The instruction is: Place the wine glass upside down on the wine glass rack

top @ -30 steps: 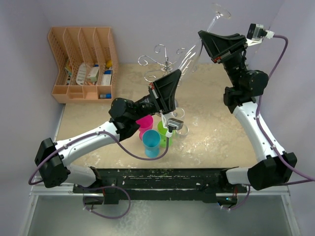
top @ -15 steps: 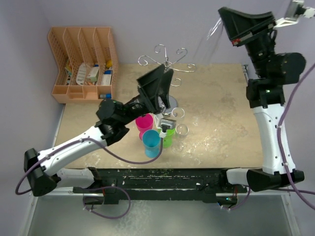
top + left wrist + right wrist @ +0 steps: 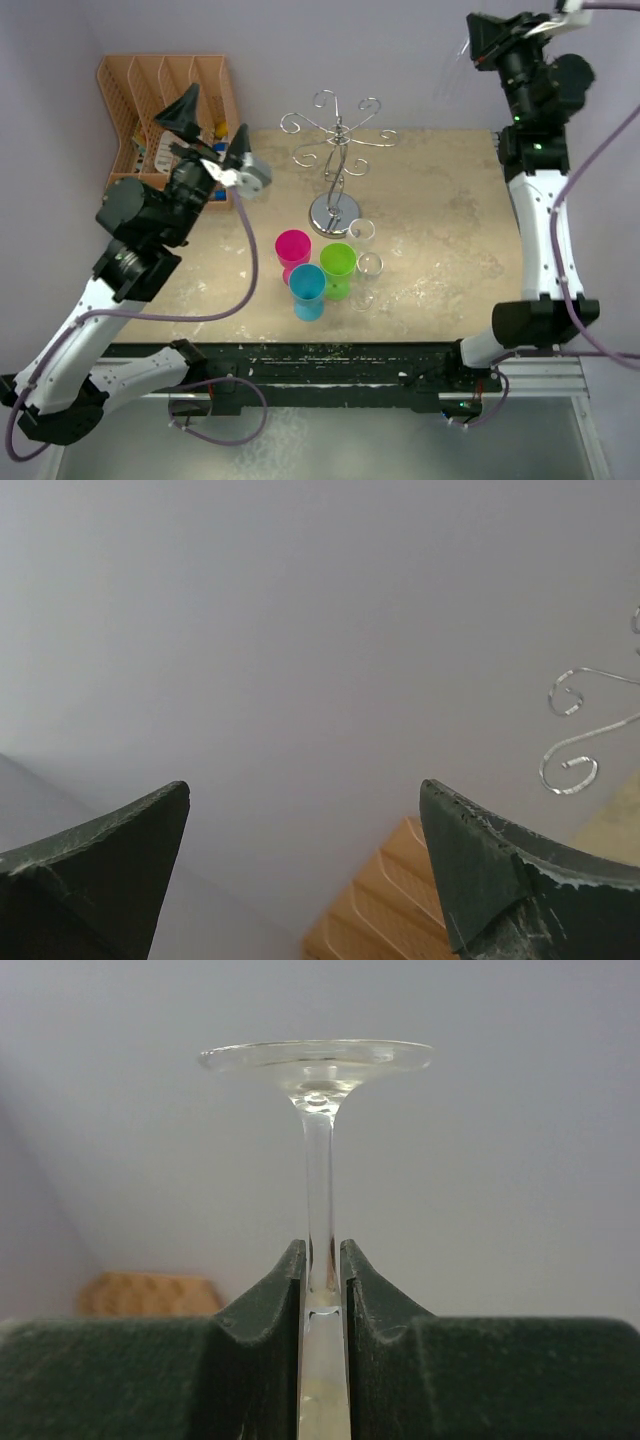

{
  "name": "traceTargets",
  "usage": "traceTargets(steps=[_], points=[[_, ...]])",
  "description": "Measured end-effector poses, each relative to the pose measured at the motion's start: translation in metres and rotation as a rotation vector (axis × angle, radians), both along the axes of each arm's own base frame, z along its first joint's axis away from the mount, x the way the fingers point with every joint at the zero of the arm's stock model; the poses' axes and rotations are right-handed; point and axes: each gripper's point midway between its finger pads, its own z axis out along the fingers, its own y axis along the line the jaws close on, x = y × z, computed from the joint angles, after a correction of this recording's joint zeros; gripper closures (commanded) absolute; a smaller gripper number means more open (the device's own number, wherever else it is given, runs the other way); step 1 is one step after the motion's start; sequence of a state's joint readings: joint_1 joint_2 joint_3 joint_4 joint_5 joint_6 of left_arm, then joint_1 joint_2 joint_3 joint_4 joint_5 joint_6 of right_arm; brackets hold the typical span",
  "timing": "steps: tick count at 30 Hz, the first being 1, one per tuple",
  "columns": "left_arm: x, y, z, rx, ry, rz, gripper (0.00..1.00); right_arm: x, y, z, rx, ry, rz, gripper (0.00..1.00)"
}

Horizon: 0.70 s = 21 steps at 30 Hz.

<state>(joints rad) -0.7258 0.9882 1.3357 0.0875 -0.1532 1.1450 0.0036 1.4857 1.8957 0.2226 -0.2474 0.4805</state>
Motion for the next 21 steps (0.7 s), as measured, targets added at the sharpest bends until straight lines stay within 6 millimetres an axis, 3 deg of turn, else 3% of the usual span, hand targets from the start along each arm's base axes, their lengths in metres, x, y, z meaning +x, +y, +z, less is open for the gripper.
traceTargets(steps=[4, 7, 9, 12, 15, 18, 21], points=[[-0.001, 0.042, -0.018, -0.175, 0.206, 0.035, 0.01, 0.072, -0.011, -0.094, -0.081, 0.155, -0.070, 1.00], [-0.009, 0.068, -0.028, -0.307, 0.310, 0.056, 0.01, 0.111, -0.014, -0.168, -0.134, 0.271, -0.077, 1.00], [-0.014, 0.079, -0.037, -0.360, 0.362, 0.069, 0.01, 0.130, -0.013, -0.200, -0.164, 0.309, -0.056, 1.00], [-0.024, 0.087, -0.048, -0.421, 0.418, 0.060, 0.01, 0.139, -0.006, -0.230, -0.226, 0.291, 0.003, 1.00], [-0.030, 0.090, -0.061, -0.454, 0.462, 0.049, 0.01, 0.132, 0.005, -0.247, -0.294, 0.194, 0.063, 1.00], [-0.029, 0.089, -0.078, -0.458, 0.513, 0.052, 0.01, 0.125, 0.016, -0.257, -0.348, 0.139, 0.130, 1.00], [-0.025, 0.086, -0.093, -0.452, 0.559, 0.056, 0.01, 0.122, 0.027, -0.252, -0.393, 0.075, 0.196, 1.00]])
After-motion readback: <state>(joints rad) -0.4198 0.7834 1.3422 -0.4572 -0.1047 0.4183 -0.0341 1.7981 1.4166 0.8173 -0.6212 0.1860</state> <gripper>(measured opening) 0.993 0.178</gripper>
